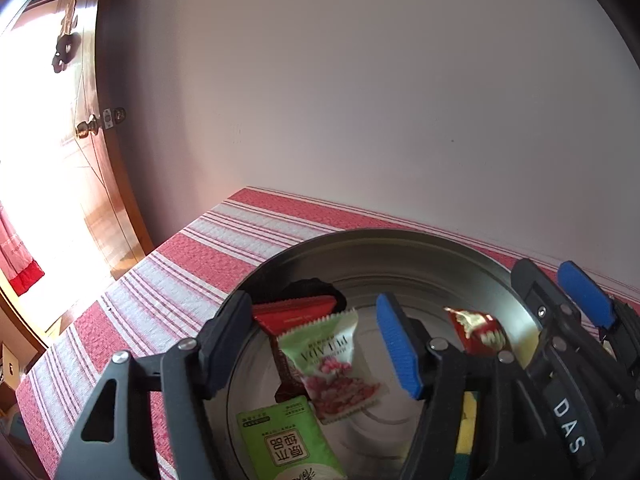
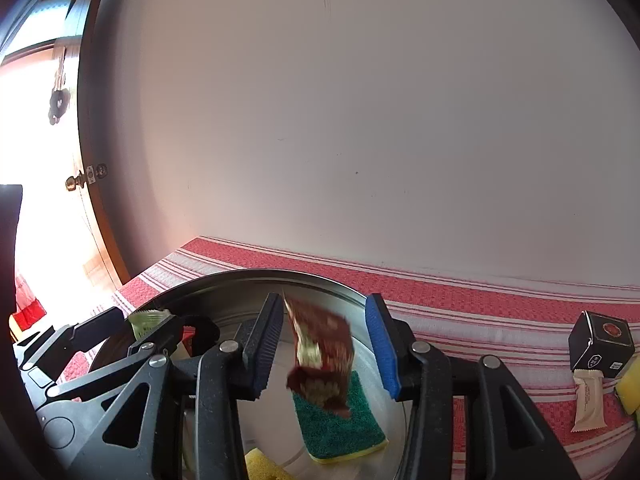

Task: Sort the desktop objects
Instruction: 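Carry both packs over the silver tin and open both tools to release them, then withdraw both open tools from the tin toward the black box and sponges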

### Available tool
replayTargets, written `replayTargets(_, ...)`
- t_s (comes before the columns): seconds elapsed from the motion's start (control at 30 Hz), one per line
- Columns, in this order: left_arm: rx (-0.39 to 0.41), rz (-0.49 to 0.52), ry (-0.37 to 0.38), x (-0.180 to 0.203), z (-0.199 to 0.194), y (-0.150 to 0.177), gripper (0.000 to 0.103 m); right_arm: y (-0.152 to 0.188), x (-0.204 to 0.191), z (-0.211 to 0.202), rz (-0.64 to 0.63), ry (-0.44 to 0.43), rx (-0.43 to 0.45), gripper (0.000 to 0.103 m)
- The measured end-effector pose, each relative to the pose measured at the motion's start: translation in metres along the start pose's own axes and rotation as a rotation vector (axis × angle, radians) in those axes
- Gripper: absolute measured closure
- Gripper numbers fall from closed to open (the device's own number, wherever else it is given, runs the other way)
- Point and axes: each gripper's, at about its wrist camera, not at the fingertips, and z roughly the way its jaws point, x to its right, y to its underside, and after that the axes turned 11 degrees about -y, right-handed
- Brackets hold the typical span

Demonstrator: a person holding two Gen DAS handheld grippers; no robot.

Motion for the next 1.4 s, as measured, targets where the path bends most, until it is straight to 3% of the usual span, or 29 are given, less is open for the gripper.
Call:
replayTargets(0.13,-0.001,-0.035,0.02,-0.005,0.0,0.0,0.017,0.002,0.01,-0.009,0.036,0.013,0.037,0.039)
replayTargets(0.27,0.012,-0.027,0.008,-0.003,-0.002,0.001,0.014,0.008,0.018,-0.021,0.088,0.021,0.101,0.028)
replayTargets(0.4,0.016,-0.034,0.004,-0.004,-0.002,0.001,0.013,0.013,0.025,-0.035,0.106,0.068,0.155,0.027)
replayTargets(0.47,0.015,-0.039,0.004,-0.006,-0.002,0.001,0.013,0.014,0.028,-0.037,0.124,0.083,0.169,0.02)
replayTargets(0.67,0.02,-0.05,0.004,-0.008,-0.001,0.001,0.013,0.021,0.033,-0.046,0.131,0.124,0.187,0.02)
replayTargets(1.13,0.04,-0.047,-0.026,-0.005,-0.006,0.002,0.013,0.037,0.023,-0.068,-0.023,0.177,0.21,0.02)
replayTargets(1.4,0.078,-0.03,-0.053,0.0,-0.013,0.004,0.013,0.042,0.034,-0.084,0.013,0.175,0.213,0.02)
